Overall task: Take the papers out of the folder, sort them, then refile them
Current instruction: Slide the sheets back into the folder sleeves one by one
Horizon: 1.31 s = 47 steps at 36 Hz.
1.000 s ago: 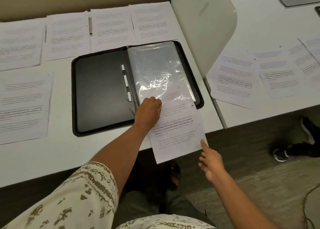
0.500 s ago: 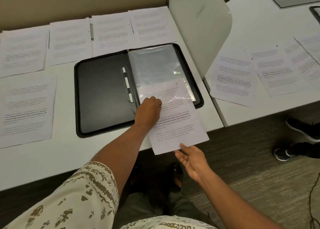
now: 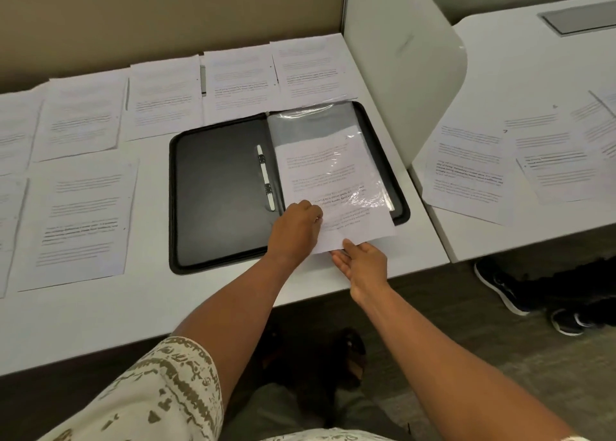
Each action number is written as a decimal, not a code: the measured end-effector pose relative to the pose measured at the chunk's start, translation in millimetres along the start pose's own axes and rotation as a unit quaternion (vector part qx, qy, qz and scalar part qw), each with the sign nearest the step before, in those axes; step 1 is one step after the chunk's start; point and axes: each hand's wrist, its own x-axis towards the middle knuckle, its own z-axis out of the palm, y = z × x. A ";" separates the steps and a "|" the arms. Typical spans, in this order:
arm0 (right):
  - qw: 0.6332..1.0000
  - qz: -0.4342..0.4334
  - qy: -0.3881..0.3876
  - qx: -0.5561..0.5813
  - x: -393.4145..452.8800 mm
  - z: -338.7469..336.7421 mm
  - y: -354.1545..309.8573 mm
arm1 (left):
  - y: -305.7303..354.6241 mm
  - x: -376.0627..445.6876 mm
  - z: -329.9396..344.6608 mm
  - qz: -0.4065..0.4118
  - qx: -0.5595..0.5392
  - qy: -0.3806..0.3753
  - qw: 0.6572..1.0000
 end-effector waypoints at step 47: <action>0.912 -0.261 0.114 -0.295 44.3 -17.2 -75.8 | -8.8 22.4 -5.6 -0.021 -0.052 -0.053 0.997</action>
